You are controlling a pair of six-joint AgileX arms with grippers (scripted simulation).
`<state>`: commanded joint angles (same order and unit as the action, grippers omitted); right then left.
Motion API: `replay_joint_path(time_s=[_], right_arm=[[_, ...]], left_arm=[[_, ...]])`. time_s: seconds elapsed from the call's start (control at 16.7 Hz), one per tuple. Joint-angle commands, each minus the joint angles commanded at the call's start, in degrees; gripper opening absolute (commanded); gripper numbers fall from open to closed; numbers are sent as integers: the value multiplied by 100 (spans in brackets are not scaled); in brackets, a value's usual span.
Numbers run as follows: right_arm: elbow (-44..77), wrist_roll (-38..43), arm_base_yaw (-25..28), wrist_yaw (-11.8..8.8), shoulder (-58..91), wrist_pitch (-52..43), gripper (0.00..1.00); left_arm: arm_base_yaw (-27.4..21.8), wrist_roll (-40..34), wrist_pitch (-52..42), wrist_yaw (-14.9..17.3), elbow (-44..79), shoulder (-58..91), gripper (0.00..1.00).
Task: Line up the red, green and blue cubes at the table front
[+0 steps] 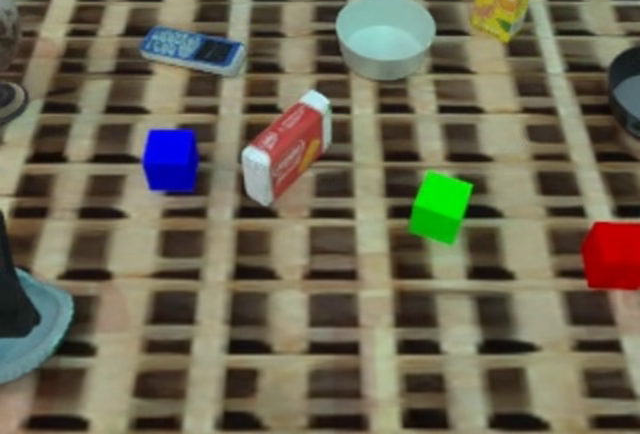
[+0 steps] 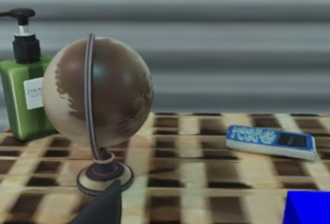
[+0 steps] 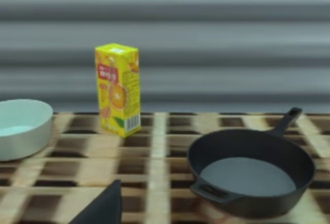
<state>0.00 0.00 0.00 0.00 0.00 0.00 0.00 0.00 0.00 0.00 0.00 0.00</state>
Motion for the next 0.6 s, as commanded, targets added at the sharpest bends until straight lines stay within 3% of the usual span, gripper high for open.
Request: replay_joint_path(time_s=[0.3, 0.6], right_arm=[[349, 54, 49, -14, 360, -257, 100], [1849, 278, 198, -10, 2180, -1397, 100]], left_arm=[[0, 0, 0, 0, 0, 0, 100], [0, 0, 0, 0, 0, 0, 100]])
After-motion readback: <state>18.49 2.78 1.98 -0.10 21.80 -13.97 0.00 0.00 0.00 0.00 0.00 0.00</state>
